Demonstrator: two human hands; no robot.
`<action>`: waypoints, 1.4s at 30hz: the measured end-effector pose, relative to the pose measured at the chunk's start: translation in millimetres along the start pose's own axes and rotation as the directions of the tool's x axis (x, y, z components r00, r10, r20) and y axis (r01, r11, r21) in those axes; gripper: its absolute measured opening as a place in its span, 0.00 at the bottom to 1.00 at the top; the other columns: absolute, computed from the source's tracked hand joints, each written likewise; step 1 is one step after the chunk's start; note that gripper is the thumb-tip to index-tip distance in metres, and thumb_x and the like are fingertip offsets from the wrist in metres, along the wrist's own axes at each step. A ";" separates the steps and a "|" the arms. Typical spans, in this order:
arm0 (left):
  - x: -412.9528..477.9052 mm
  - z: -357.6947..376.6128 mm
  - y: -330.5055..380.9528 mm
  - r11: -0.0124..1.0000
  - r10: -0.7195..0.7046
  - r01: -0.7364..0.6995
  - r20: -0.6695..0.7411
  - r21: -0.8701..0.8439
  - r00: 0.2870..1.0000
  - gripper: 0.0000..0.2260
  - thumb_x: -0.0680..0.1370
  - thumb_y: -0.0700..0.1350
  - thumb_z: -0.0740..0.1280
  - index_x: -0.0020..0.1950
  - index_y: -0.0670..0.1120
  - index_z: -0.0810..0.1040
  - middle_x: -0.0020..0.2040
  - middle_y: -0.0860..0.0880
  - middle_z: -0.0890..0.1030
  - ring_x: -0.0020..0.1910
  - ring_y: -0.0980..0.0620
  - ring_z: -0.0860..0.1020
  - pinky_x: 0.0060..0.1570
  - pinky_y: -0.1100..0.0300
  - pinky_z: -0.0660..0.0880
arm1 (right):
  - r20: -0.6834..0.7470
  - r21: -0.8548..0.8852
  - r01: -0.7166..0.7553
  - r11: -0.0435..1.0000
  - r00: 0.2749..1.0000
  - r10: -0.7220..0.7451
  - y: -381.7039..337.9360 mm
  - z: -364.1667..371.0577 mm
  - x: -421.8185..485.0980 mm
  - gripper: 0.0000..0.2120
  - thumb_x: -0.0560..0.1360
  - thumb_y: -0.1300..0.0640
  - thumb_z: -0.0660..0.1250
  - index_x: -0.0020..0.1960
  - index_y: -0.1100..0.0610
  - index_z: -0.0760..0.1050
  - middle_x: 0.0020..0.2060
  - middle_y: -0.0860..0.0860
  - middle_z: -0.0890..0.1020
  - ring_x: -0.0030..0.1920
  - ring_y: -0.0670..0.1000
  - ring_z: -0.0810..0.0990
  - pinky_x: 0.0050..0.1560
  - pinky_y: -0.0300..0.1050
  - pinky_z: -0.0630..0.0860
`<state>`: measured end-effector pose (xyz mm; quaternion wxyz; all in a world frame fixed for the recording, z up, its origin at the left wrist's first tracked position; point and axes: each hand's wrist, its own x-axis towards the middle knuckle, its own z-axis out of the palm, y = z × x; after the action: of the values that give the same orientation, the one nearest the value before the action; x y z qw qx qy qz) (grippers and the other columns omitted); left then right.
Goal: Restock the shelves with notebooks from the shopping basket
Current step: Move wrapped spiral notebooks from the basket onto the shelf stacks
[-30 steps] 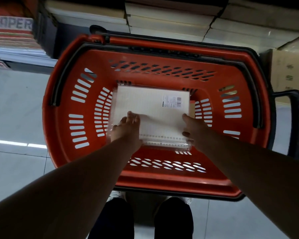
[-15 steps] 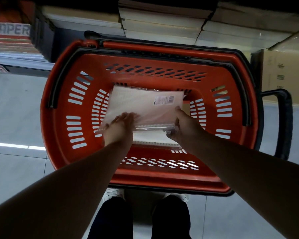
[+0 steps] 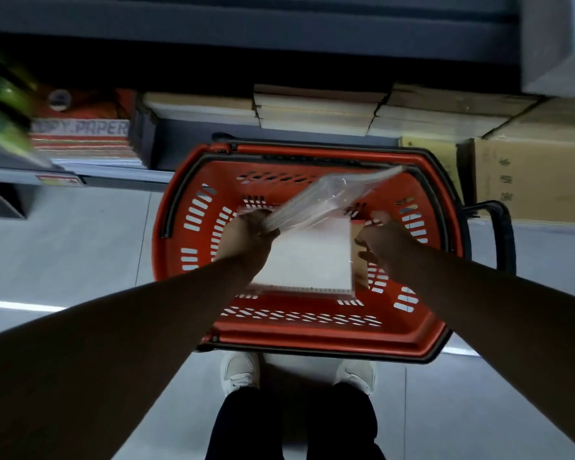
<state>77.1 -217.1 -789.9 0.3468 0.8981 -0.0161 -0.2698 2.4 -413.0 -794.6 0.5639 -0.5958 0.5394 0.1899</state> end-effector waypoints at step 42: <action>-239.9 -327.2 309.8 0.918 0.340 -0.215 0.383 -0.333 0.859 0.09 0.77 0.42 0.70 0.56 0.50 0.80 0.51 0.55 0.84 0.49 0.58 0.82 0.48 0.64 0.77 | -0.311 -0.290 0.707 0.645 0.567 -0.762 -165.2 -184.5 -465.1 0.04 0.77 0.56 0.68 0.50 0.55 0.78 0.45 0.50 0.83 0.47 0.48 0.80 0.49 0.42 0.76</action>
<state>83.5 -199.4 -279.7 0.4929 0.7456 -0.1851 -0.4086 -87.5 -411.4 -275.3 0.4250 -0.8275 0.3327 -0.1549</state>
